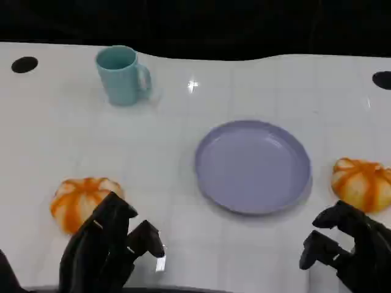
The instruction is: Grasp the bread from the table and place it into the plate.
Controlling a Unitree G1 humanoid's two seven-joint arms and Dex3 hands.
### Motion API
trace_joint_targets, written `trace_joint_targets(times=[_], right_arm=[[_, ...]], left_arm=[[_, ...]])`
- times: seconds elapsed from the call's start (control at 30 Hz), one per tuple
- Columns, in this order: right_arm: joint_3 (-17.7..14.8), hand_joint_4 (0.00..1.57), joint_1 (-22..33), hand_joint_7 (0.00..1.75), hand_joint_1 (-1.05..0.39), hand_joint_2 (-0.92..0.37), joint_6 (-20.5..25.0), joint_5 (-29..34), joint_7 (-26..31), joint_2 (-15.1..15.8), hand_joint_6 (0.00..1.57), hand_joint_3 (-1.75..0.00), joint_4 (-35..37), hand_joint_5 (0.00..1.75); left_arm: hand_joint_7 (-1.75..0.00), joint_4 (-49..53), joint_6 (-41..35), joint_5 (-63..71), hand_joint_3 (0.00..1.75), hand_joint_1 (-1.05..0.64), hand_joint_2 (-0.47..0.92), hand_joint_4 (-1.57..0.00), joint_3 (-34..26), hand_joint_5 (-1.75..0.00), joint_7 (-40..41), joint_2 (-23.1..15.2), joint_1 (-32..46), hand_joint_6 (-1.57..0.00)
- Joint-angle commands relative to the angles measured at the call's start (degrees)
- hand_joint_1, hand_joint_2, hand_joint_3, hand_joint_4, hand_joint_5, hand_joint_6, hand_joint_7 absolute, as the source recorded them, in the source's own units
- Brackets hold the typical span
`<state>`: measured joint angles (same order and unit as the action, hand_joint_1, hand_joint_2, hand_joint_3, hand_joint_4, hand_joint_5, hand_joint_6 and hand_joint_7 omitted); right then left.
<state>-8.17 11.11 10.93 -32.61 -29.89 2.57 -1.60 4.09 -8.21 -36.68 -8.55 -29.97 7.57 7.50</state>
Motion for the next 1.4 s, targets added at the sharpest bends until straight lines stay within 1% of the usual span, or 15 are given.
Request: trace_joint_targets(times=[0.03, 0.6, 0.77, 0.8, 0.87, 0.9, 1.0, 1.03, 1.07, 1.1, 1.13, 1.2, 1.3, 1.33, 1.4], right_arm=[[-0.39, 0.71, -0.09, 1.02, -0.55, -0.92, -0.29, 0.31, 0.14, 0.70, 0.81, -0.17, -0.63, 1.56], [-0.28, 0.72, 0.17, 1.02, -0.55, -0.92, -0.20, 0.37, 0.49, 0.56, 0.82, -0.19, -1.15, 1.57], [0.00, 0.72, 0.47, 1.02, -0.55, -0.92, -0.10, 0.48, 1.01, 0.33, 0.82, -0.18, -1.71, 1.57], [0.07, 0.72, 0.58, 1.03, -0.55, -0.92, 0.03, 0.41, 1.15, 0.34, 0.81, -0.19, -1.90, 1.57], [0.16, 0.71, 0.73, 1.03, -0.55, -0.92, 0.12, 0.24, 1.30, 0.28, 0.81, -0.19, -2.14, 1.57], [0.20, 0.71, 0.78, 1.03, -0.54, -0.92, 0.11, 0.15, 1.33, 0.25, 0.81, -0.20, -2.20, 1.57], [0.27, 0.71, 0.80, 1.02, -0.53, -0.92, -0.21, -0.07, 1.02, 0.20, 0.81, -0.22, -1.98, 1.56], [0.29, 0.71, 0.81, 1.02, -0.53, -0.92, -0.11, -0.10, 1.16, 0.16, 0.81, -0.21, -2.04, 1.56], [0.30, 0.71, 0.83, 1.02, -0.53, -0.92, 0.01, -0.13, 1.30, 0.12, 0.81, -0.21, -2.11, 1.56], [0.33, 0.71, 0.83, 1.02, -0.53, -0.92, -0.06, -0.02, 1.35, 0.13, 0.82, -0.21, -2.12, 1.56], [0.37, 0.71, 0.84, 1.02, -0.54, -0.92, -0.17, 0.12, 1.40, 0.14, 0.81, -0.20, -2.14, 1.56], [0.43, 0.71, 0.86, 1.02, -0.54, -0.92, -0.50, 0.28, 1.34, 0.11, 0.81, -0.20, -2.11, 1.56], [0.27, 0.70, 0.83, 1.02, -0.53, -0.92, -0.40, -0.41, 0.86, -0.06, 0.80, -0.21, -1.88, 1.56], [0.27, 0.70, 0.82, 1.02, -0.53, -0.92, -0.36, -0.49, 0.79, -0.08, 0.80, -0.21, -1.83, 1.56], [0.38, 0.71, 0.82, 1.02, -0.53, -0.92, -0.52, -0.29, 0.88, -0.16, 0.81, -0.21, -1.83, 1.56]], left_arm=[[-1.75, 0.36, -0.19, -0.22, 0.38, -0.54, 0.92, -0.76, -0.38, -1.75, -0.28, -0.71, -0.22, -0.55], [-1.75, 0.31, 0.63, -0.08, 0.39, -0.53, 0.92, -0.77, -0.29, -1.75, -0.97, -0.72, -0.11, -0.56], [-1.70, -0.10, 5.59, 2.22, 0.43, -0.53, 0.92, -0.74, -0.10, -1.75, -1.98, -0.75, -0.15, -0.52], [-1.56, -0.55, 6.40, 2.98, 0.42, -0.55, 0.92, -0.66, 0.04, -1.74, -1.51, -0.84, -0.04, -0.51], [-1.39, -1.70, 8.78, 5.62, 0.42, -0.56, 0.92, -0.60, 0.47, -1.71, -0.32, -1.07, 0.31, -0.51], [-1.16, -2.21, 9.93, 6.99, 0.39, -0.56, 0.92, -0.56, 0.67, -1.62, 0.24, -1.15, 0.48, -0.53], [-0.71, -4.01, 13.47, 10.73, 0.30, -0.52, 0.92, -0.53, 1.34, -1.38, 1.93, -1.31, 0.99, -0.60], [-0.52, -4.23, 15.95, 12.86, 0.25, -0.51, 0.92, -0.53, 1.61, -1.26, 2.53, -1.44, 1.16, -0.62], [-0.39, -4.18, 18.16, 14.60, 0.22, -0.50, 0.92, -0.54, 1.81, -1.14, 2.96, -1.55, 1.25, -0.64], [-0.32, -3.99, 21.60, 17.43, 0.20, -0.49, 0.92, -0.54, 2.19, -1.08, 3.00, -2.41, 1.22, -0.65], [-0.25, -3.82, 24.18, 19.33, 0.17, -0.47, 0.92, -0.46, 2.49, -1.00, 2.85, -3.14, 1.14, -0.63], [-0.19, -3.62, 27.82, 22.48, 0.13, -0.45, 0.92, -0.38, 3.06, -0.93, 3.00, -4.51, 1.05, -0.60], [-0.13, -4.17, 32.40, 28.79, 0.09, -0.43, 0.92, -0.34, 3.60, -0.84, 5.53, -6.73, 1.07, -0.59], [-0.09, -4.67, 33.70, 31.59, 0.05, -0.40, 0.92, -0.34, 3.66, -0.73, 6.81, -7.69, 1.09, -0.57], [-0.03, -6.53, 35.29, 38.61, 0.02, -0.39, 0.92, -0.36, 3.74, -0.54, 9.66, -10.21, 1.31, -0.54]])
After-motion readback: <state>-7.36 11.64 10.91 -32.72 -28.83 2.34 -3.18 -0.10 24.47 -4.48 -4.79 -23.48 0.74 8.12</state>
